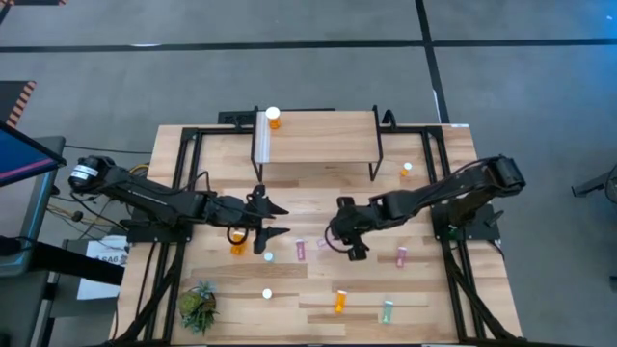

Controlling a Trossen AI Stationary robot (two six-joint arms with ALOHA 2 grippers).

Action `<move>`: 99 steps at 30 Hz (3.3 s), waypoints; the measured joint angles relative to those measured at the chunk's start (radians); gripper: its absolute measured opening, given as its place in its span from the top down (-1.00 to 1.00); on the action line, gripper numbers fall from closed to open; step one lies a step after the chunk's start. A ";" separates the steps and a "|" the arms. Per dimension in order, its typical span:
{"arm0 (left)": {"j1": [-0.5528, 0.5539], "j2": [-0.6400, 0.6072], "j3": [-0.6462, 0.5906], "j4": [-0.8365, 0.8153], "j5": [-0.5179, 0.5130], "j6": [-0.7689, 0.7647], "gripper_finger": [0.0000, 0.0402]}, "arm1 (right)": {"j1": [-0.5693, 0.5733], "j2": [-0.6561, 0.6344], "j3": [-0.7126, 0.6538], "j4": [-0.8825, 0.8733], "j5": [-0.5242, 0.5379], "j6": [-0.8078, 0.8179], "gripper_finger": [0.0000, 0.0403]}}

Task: Pick and place medicine bottles onto shelf by color
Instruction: Put the middle pink pill bottle on the shelf

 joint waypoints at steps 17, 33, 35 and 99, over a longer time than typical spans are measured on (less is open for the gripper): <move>0.022 0.302 0.149 0.152 0.017 0.143 -0.18 | 0.000 -0.043 0.091 -0.139 0.228 -0.036 0.39; 0.014 0.435 0.308 -0.018 -0.139 0.190 -0.18 | 0.000 -0.045 0.171 -0.169 0.236 -0.037 0.39; 0.014 0.435 0.309 -0.025 -0.147 0.184 -0.18 | 0.000 -0.045 0.171 -0.168 0.236 -0.037 0.39; 0.019 0.435 0.267 0.246 0.018 0.288 0.57 | 0.237 -0.314 0.157 -0.028 0.304 -0.030 0.08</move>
